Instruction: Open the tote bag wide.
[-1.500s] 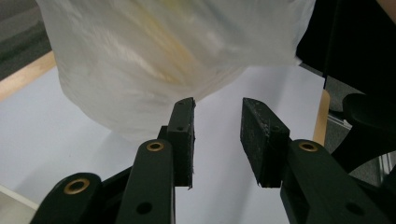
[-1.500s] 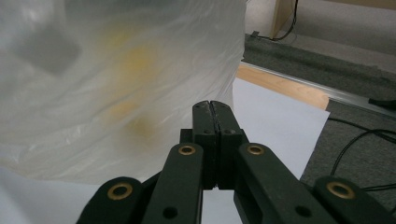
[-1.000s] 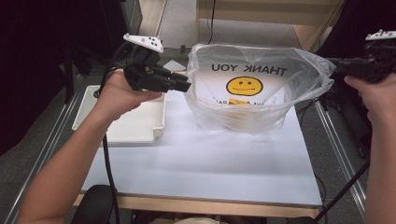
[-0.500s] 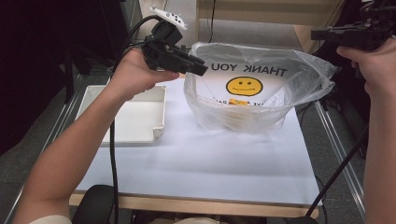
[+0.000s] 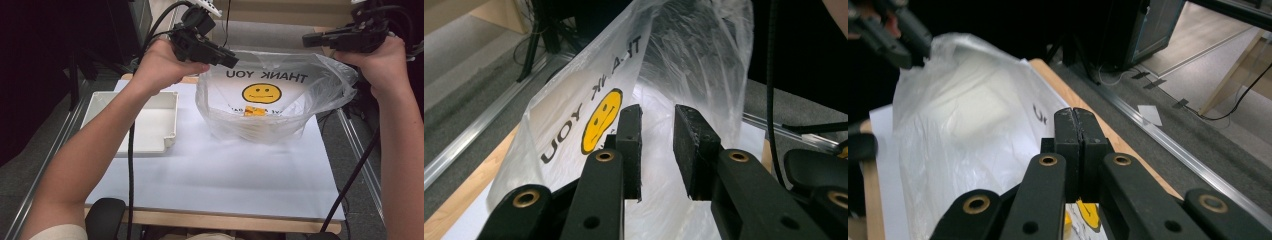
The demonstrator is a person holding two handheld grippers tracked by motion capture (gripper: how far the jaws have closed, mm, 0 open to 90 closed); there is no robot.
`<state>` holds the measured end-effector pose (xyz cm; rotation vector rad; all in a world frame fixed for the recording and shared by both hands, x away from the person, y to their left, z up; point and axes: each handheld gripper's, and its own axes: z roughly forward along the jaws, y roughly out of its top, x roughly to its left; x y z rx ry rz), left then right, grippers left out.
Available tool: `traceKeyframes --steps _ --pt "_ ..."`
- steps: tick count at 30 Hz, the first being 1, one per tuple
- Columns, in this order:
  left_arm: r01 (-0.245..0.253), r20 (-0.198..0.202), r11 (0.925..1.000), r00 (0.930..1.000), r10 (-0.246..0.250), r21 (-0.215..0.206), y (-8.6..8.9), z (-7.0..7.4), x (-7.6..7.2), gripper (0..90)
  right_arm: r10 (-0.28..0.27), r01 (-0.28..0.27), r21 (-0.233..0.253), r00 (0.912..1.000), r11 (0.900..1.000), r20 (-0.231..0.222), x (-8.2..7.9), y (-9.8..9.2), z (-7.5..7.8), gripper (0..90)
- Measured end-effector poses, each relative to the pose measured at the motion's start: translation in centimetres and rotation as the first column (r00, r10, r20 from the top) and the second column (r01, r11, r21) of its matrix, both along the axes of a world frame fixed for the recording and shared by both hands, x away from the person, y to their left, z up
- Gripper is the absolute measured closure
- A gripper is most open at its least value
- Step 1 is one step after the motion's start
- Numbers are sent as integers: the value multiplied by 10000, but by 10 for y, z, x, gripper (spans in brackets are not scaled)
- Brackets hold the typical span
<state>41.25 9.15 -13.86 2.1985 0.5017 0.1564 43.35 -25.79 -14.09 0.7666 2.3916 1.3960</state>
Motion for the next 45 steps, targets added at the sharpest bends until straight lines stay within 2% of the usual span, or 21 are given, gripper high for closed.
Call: traceKeyframes --steps 5,7,11,13,18,29,36,38,41,42,43,45 --pt "-461 61 9987 9989 460 194 -13 -7 4 752 140 -145 -342 9998 9993 -136 2 10 -13 900" --pt "-786 145 9965 9968 782 272 -18 -12 5 752 114 -122 -389 9997 9992 -214 4 12 -20 900" --pt "-1039 78 9936 9946 1036 451 -25 -22 9 752 -103 88 -393 9992 9992 -379 6 12 -31 900" --pt "-1197 194 9903 9928 1186 709 -28 -29 10 746 -131 111 -496 9991 9987 -413 4 13 -37 900" --pt "-1413 312 9855 9898 1390 936 -31 -40 14 743 -98 68 -743 9991 9972 -405 3 15 -44 900" --pt "-1899 364 9775 9816 1873 918 -31 -53 26 732 -509 452 -1245 9978 9912 -428 2 15 -56 900" --pt "-2475 540 9655 9683 2437 812 -34 -59 33 744 -1126 1039 -1389 9920 9848 -566 4 16 -64 900" --pt "-2618 630 9609 9644 2568 906 -34 -61 34 802 -1412 1324 -1528 9888 9793 -481 4 18 -67 900" --pt "-2831 787 9542 9579 2762 969 -35 -64 36 819 -1471 1389 -1654 9884 9764 -381 4 19 -69 900" --pt "-2909 744 9520 9557 2847 952 -35 -65 37 826 -1518 1438 -1638 9877 9760 -374 4 20 -70 900" --pt "-2967 752 9501 9540 2903 964 -34 -67 39 828 -1688 1607 -1768 9851 9710 -320 4 21 -72 900" --pt "-3081 789 9469 9502 3015 921 -34 -69 41 823 -1772 1685 -1736 9835 9703 -359 5 21 -73 900"
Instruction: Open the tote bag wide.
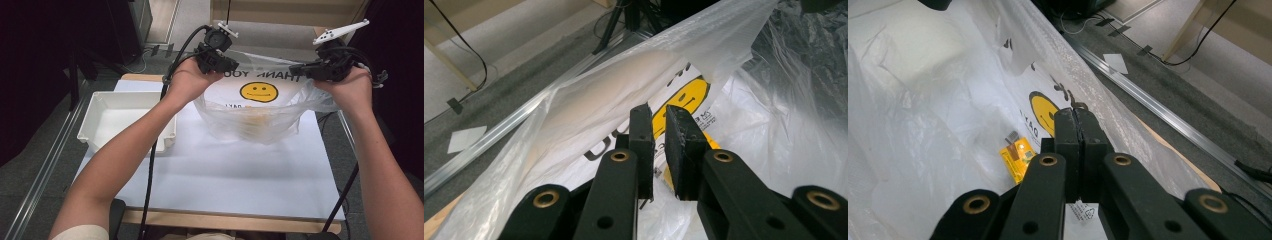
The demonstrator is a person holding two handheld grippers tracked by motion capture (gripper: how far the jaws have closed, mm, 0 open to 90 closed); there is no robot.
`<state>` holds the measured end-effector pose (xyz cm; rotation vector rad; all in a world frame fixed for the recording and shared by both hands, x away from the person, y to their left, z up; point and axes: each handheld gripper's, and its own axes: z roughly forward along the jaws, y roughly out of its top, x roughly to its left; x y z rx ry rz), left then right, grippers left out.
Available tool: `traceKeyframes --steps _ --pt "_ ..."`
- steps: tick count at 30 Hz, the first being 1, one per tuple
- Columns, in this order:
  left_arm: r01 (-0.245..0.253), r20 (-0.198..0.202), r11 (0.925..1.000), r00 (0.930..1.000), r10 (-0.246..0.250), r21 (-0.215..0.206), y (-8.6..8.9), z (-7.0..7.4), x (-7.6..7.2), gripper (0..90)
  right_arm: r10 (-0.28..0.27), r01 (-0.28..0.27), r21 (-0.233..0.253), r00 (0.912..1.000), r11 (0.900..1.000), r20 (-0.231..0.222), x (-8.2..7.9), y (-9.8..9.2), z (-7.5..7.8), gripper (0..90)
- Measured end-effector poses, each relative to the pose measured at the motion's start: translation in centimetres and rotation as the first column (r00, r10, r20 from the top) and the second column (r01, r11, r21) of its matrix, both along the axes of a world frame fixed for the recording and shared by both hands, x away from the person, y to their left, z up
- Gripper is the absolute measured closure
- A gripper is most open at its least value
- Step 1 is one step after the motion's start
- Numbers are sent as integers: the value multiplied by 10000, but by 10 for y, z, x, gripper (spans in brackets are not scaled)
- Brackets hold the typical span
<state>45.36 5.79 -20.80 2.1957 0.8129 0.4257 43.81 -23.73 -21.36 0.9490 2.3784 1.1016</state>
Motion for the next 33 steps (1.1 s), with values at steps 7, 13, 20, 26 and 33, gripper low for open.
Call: traceKeyframes --steps 7,13,20,26,33 --pt "-180 -64 9997 9998 178 -184 3 -8 5 795 -335 335 -49 9994 9994 -78 2 -1 -8 900" --pt "-355 -122 9992 9993 352 -194 4 -18 11 766 -525 527 80 9984 9986 -186 6 -4 -20 900" --pt "-545 -85 9983 9985 543 -221 2 -28 17 753 -858 859 58 9961 9963 -224 9 -3 -28 893" --pt "-685 -236 9974 9974 680 -228 -1 -33 21 807 -1542 1547 114 9875 9879 -332 11 -2 -36 900" --pt "-764 -203 9971 9969 763 -29 -6 -44 23 884 -1857 1868 215 9816 9822 -456 14 0 -46 900"
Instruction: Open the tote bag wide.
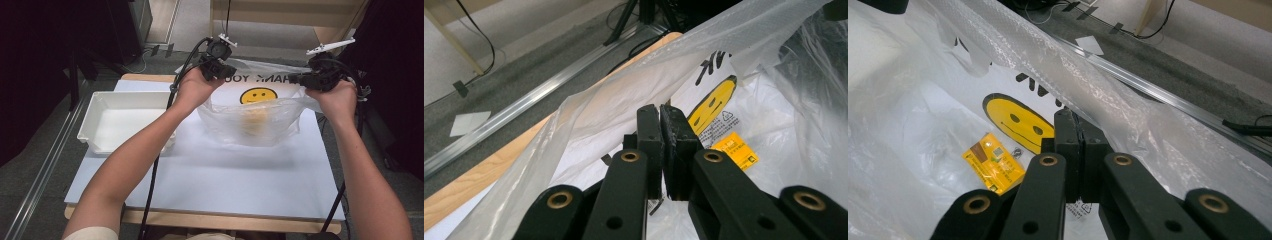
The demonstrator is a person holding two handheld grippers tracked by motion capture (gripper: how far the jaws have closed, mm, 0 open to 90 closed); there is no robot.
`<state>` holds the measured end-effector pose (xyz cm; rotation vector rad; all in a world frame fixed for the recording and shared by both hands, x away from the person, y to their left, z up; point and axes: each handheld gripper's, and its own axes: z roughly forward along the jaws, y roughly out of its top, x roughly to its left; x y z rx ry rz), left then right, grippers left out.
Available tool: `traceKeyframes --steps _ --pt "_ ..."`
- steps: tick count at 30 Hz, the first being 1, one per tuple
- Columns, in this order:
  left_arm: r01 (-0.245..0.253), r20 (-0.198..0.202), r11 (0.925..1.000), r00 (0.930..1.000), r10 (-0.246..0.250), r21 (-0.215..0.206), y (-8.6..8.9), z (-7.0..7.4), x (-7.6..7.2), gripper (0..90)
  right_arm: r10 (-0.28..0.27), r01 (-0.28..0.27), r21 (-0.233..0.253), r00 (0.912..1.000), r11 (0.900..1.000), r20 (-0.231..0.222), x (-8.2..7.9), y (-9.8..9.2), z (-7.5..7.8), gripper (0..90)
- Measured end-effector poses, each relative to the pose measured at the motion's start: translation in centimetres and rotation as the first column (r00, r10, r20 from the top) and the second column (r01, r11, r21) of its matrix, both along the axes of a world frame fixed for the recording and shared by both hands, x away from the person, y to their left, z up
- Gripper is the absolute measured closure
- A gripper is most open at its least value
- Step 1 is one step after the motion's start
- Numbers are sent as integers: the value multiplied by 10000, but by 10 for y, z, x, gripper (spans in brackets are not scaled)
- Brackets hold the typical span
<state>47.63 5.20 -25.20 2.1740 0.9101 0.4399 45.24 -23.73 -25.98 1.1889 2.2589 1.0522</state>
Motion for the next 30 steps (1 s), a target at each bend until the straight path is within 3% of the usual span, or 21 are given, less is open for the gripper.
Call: traceKeyframes --steps 10,13,30 --pt "-135 -173 9999 9998 135 7 -1 -13 3 900 -296 296 -3 9992 9996 -273 -2 5 -12 900" --pt "-217 -182 9998 9996 217 -10 -1 -17 4 900 -239 238 -53 9996 9997 -138 -3 6 -15 900" --pt "-509 -311 9982 9983 499 -314 2 -40 9 896 -816 828 257 9957 9962 -443 -2 -2 -47 891"
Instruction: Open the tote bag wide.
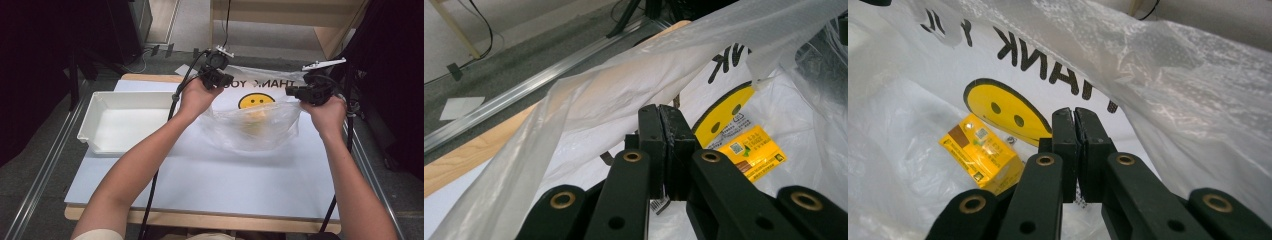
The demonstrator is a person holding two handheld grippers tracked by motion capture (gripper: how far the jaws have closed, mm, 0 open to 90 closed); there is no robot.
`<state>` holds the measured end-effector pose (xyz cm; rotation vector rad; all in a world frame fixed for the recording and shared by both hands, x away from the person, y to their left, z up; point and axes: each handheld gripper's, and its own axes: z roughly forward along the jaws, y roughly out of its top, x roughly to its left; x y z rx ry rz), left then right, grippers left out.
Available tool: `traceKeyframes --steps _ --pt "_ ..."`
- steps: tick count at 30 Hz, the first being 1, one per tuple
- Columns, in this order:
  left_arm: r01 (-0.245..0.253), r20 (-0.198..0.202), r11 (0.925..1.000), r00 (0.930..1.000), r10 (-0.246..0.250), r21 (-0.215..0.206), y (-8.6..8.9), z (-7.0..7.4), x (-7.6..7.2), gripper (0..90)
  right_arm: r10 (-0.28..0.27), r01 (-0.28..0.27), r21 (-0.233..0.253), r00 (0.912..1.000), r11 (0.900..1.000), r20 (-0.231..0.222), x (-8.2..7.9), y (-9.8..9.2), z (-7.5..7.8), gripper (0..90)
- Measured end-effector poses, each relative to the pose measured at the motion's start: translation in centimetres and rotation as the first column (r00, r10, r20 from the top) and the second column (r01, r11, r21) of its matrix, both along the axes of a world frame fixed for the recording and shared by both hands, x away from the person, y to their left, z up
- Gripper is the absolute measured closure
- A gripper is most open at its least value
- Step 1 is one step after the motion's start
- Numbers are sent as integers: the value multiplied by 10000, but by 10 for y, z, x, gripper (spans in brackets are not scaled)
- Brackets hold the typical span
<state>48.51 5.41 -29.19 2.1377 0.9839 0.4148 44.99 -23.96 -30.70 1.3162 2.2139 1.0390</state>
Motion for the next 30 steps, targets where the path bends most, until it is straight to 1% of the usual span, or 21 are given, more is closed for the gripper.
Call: traceKeyframes --steps 2,3,9,11,14,16,17,19,20,23,25,30 --pt "37 -47 10000 10000 -37 -14 0 -2 0 892 -13 13 -19 10000 10000 -65 0 -1 -2 891" --pt "86 -111 10000 9999 -86 -42 -1 -5 1 888 -17 16 47 9999 10000 121 -1 -2 -4 891" --pt "72 -152 10000 9999 -73 -68 -2 -12 0 888 -43 40 190 9998 9998 180 -3 -5 -11 889" --pt "45 -233 9999 9997 -47 -96 -3 -15 1 885 -132 130 221 9999 9997 111 -4 -7 -16 883" --pt "53 -363 9999 9993 -56 -85 -3 -20 3 880 -163 162 268 9998 9995 58 -5 -8 -19 883" --pt "37 -394 10000 9992 -40 -75 -4 -23 3 877 -163 162 299 9999 9994 20 -6 -8 -21 883" --pt "35 -406 10000 9992 -38 -83 -4 -26 3 876 -156 156 266 9999 9995 0 -6 -8 -24 883" --pt "-1 -434 10000 9991 -1 -44 -4 -28 3 875 -138 139 230 9999 9996 -39 -6 -8 -25 883" --pt "-20 -438 10000 9990 16 -88 -4 -29 3 876 -130 131 199 9999 9997 -60 -6 -7 -26 883" --pt "-23 -535 9999 9986 17 -112 -3 -31 4 871 -131 132 291 9999 9995 -11 -7 -7 -29 883" --pt "-40 -536 9999 9986 34 -128 -3 -34 5 869 -130 132 312 9999 9994 -69 -7 -6 -32 883" --pt "-93 -728 9998 9973 81 -155 -1 -42 6 864 -100 108 360 9997 9993 -226 -6 -5 -40 877"
